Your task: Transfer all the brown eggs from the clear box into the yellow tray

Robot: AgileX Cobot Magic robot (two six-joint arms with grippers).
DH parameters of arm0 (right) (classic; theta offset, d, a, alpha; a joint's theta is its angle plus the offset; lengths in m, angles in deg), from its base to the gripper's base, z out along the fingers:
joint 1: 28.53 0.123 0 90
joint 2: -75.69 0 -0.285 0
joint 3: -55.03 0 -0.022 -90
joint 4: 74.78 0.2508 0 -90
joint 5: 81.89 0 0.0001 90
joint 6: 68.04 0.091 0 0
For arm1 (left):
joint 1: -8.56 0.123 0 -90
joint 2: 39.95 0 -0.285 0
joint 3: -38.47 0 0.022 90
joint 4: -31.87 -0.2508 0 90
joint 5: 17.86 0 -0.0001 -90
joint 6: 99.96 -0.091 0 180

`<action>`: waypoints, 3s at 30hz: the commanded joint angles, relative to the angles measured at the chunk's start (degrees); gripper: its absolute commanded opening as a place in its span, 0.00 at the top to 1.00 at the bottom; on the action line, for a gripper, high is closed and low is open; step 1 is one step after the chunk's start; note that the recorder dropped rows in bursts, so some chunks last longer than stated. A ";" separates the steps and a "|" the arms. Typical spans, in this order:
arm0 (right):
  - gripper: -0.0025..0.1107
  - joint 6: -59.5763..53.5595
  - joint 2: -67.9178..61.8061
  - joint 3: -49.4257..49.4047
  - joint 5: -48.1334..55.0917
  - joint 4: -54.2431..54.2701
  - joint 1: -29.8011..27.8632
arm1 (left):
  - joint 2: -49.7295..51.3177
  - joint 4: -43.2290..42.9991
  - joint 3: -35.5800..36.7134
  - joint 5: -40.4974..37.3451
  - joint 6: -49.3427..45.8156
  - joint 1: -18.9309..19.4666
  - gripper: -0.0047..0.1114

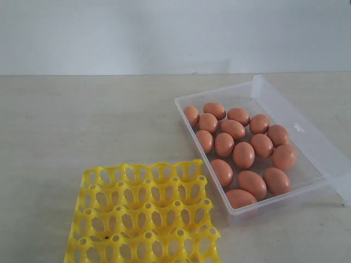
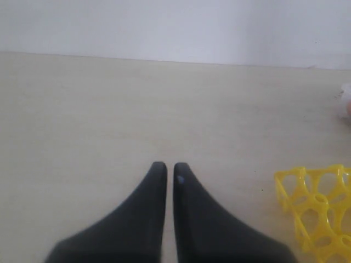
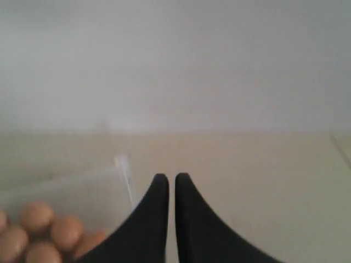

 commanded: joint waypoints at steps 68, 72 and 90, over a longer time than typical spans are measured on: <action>0.98 -29.24 -50.03 27.64 38.39 32.87 5.86 | -0.17 0.00 0.23 0.38 -0.24 -0.03 0.92; 0.98 -27.65 -42.65 27.23 34.03 32.97 5.99 | -0.17 0.00 0.23 0.38 -0.24 -0.03 0.92; 0.98 -79.40 -19.66 -0.85 -15.11 70.16 41.26 | -0.17 0.00 0.23 0.38 -0.24 -0.03 0.92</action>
